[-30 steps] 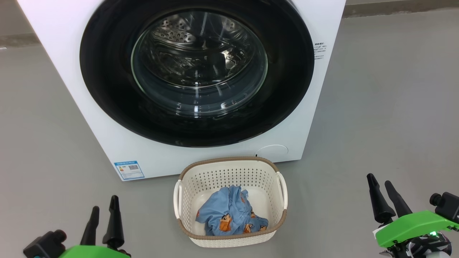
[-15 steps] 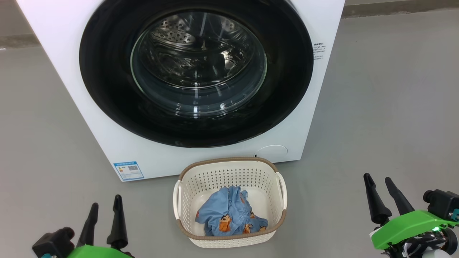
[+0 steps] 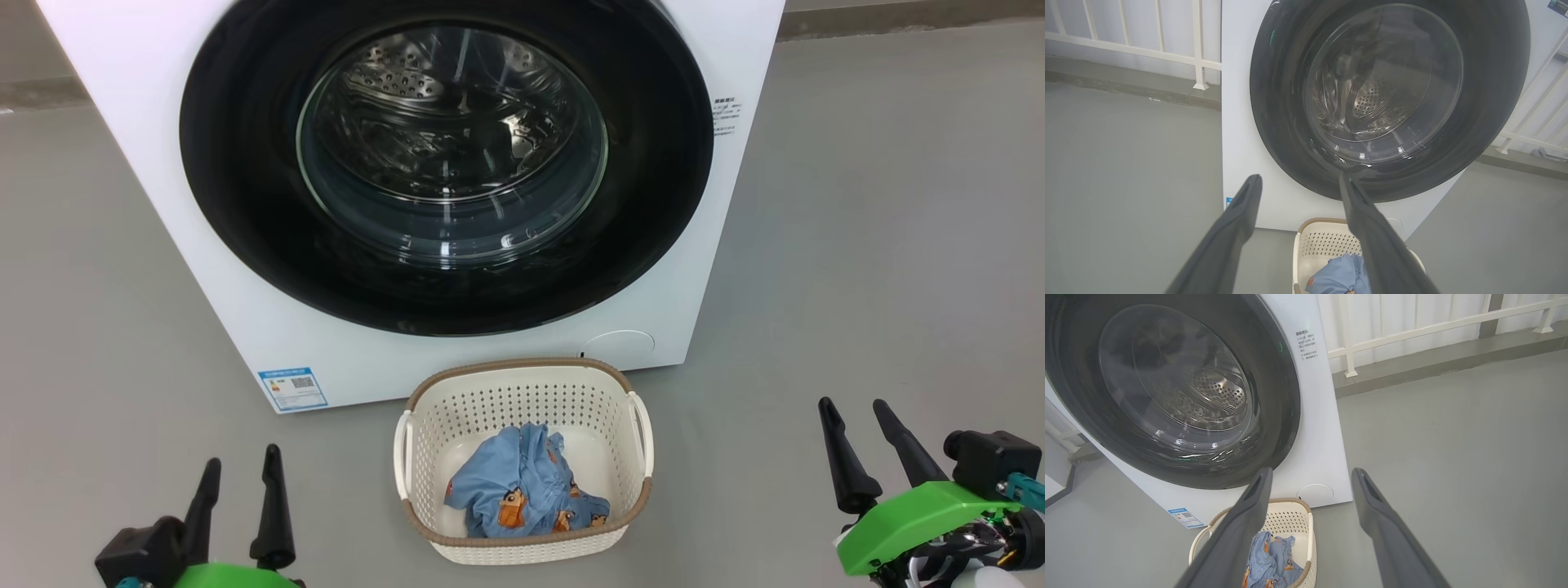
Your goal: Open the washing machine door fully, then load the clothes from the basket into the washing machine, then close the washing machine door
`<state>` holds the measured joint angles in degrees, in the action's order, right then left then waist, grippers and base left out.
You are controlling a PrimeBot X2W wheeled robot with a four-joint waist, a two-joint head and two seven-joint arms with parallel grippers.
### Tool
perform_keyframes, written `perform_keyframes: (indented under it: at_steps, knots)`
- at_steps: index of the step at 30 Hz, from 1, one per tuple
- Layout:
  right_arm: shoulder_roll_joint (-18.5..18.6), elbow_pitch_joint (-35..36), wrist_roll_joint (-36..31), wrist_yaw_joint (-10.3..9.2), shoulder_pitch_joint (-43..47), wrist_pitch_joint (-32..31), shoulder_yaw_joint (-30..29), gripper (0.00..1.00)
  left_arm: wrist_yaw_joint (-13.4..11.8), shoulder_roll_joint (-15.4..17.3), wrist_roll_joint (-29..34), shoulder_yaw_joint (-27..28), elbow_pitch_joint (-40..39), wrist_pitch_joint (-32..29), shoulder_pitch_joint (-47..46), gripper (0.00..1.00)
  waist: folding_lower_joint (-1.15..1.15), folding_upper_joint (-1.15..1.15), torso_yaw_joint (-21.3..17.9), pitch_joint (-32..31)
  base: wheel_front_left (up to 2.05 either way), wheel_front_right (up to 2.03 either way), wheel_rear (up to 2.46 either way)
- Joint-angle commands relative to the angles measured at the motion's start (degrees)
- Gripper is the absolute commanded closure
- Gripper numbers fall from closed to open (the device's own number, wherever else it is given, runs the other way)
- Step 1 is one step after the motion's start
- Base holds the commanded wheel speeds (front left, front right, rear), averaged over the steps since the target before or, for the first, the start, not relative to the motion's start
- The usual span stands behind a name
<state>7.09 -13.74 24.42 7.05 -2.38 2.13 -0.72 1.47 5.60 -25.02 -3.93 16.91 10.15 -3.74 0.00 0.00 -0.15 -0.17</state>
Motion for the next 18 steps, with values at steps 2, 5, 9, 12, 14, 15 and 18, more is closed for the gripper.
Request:
perform_keyframes:
  at_steps: [2,5,9,12,14,15,18]
  knots:
    - [1.21,1.76,-2.48,0.38,-2.36,0.79,1.13,0.0,-0.01,0.85,2.33,1.34,-0.83,1.04,-2.71,0.0,0.0,0.0,-0.02,0.04,0.0,0.0,0.0]
    - [1.36,1.75,-4.57,0.39,-2.43,0.83,1.35,0.0,-0.01,0.84,4.07,1.36,-0.52,1.54,-2.81,0.0,0.0,0.0,-0.06,0.09,0.0,0.0,0.0]
    - [1.48,1.82,-7.0,0.4,-2.52,1.25,1.64,0.0,-0.06,0.89,6.59,1.23,-0.05,2.22,-3.01,0.0,0.0,0.0,-0.1,0.15,0.0,0.0,0.0]
    - [1.7,1.89,-8.96,0.41,-2.62,1.54,1.9,0.0,-0.18,0.85,8.33,1.29,0.26,2.72,-3.22,0.0,0.0,0.0,-0.16,0.16,0.0,0.0,0.0]
    - [1.85,1.94,-10.27,0.41,-2.71,1.71,2.08,0.0,-0.41,0.86,9.57,1.42,0.37,3.05,-3.37,0.0,0.0,0.0,-0.21,0.15,0.0,0.0,0.0]
    - [1.89,1.99,-10.88,0.41,-2.77,1.88,2.12,0.0,-0.47,0.86,10.21,1.43,0.47,3.22,-3.41,0.0,0.0,0.0,-0.23,0.15,0.0,0.0,0.0]
    - [2.02,2.17,-12.78,0.42,-2.87,2.39,2.2,0.0,-0.72,0.84,12.36,1.29,0.58,3.73,-3.52,0.0,0.0,0.0,-0.22,0.13,0.0,0.0,0.0]
